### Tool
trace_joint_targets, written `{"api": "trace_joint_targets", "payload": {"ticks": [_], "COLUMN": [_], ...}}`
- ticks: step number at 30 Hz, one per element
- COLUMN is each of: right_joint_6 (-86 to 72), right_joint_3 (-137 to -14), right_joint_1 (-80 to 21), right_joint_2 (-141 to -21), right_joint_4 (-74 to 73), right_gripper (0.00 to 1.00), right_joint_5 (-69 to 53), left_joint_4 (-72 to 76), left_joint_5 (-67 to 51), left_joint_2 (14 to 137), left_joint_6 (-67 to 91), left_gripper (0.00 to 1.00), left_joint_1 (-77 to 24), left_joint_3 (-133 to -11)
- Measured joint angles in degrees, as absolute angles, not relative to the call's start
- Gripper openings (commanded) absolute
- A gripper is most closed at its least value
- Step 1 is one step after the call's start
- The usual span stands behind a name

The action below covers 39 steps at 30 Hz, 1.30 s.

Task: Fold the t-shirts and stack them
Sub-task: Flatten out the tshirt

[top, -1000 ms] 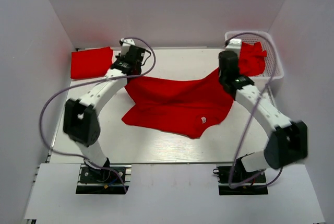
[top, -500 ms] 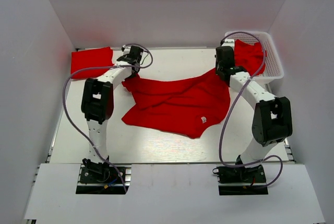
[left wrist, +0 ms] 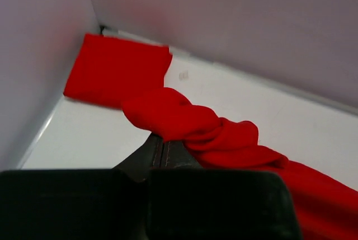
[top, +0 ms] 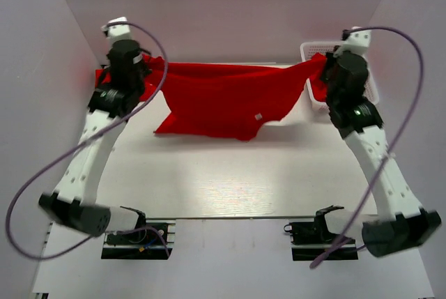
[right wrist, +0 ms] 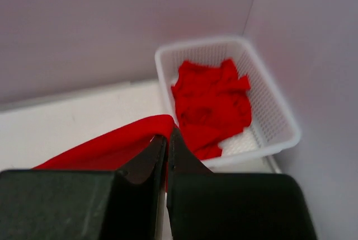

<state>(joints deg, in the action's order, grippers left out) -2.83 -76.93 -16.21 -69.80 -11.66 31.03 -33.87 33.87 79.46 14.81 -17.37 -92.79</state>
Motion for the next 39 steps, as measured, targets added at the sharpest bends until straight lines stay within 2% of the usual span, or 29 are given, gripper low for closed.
{"api": "trace_joint_targets", "payload": {"ticks": [7, 16, 22, 25, 29, 34, 35, 37, 38, 39], "right_joint_6": [1.9, 6.8, 8.2, 8.2, 6.8, 3.6, 3.1, 2.3, 2.1, 1.7], "right_joint_3": [-82.7, -95.3, -98.2, -96.0, -85.8, -71.4, -70.0, -69.3, -69.8, -71.0], "right_joint_1": [-16.2, -16.2, -16.2, -16.2, -16.2, -16.1, -16.1, -16.1, -16.0, -15.9], "right_joint_2": [-55.9, -49.3, -46.6, -47.2, -50.5, -64.6, -68.9, -78.7, -83.1, -88.3], "right_joint_4": [-11.5, -12.4, -10.7, -9.4, -4.5, 0.2, 0.3, -0.2, -0.1, -0.6], "right_gripper": [0.0, 0.0, 0.0, 0.0, 0.0, 0.0, 0.0, 0.02, 0.14, 0.3], "right_joint_5": [31.7, 28.1, 27.5, 27.8, 28.4, 23.7, 22.9, 21.9, 21.7, 21.5], "left_joint_4": [-34.5, -35.2, -35.5, -35.9, -32.9, -32.3, -32.8, -35.1, -36.6, -39.3], "left_joint_5": [30.4, 18.3, 13.9, 13.9, 15.7, 21.8, 22.8, 24.4, 24.9, 25.1], "left_joint_2": [63.8, 54.7, 51.8, 52.9, 55.7, 70.6, 74.9, 85.5, 90.6, 95.9], "left_joint_6": [11.8, 8.8, 8.8, 9.1, 12.5, 19.6, 20.9, 23.4, 24.4, 25.8], "left_gripper": [0.0, 0.0, 0.0, 0.0, 0.0, 0.01, 0.15, 0.69, 0.99, 0.99], "left_joint_1": [-18.2, -18.3, -18.3, -18.3, -18.1, -17.6, -17.3, -16.0, -15.2, -14.2], "left_joint_3": [-95.5, -105.1, -107.2, -106.4, -96.0, -80.3, -79.2, -78.2, -78.6, -80.4]}}
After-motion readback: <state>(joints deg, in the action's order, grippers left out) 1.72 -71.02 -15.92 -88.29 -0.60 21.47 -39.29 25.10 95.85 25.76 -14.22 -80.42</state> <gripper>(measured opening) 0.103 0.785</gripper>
